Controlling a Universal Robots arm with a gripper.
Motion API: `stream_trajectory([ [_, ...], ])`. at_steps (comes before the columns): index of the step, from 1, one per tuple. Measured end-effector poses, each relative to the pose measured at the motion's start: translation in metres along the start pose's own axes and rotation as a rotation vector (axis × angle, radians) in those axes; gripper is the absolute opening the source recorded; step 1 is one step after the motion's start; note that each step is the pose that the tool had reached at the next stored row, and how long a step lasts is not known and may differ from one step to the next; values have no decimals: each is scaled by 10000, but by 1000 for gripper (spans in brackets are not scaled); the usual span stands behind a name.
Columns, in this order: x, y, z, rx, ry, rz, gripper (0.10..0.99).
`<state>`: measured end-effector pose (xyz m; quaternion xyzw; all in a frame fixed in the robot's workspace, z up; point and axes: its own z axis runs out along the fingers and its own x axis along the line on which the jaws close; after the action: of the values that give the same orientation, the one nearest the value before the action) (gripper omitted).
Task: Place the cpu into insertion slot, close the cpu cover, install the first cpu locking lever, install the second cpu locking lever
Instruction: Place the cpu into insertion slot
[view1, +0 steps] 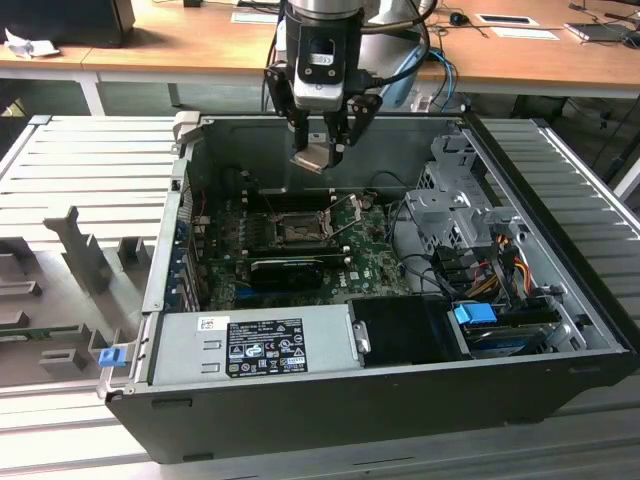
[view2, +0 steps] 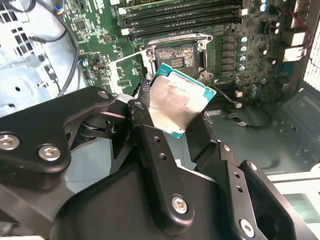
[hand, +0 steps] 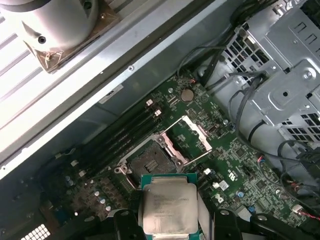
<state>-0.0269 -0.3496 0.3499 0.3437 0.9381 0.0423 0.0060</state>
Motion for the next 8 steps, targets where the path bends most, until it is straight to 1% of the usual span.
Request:
stream_trajectory([
  [5, 0, -1, 11, -11, -67, 771, 525],
  [8, 0, -2, 19, -21, -127, 1464, 525],
])
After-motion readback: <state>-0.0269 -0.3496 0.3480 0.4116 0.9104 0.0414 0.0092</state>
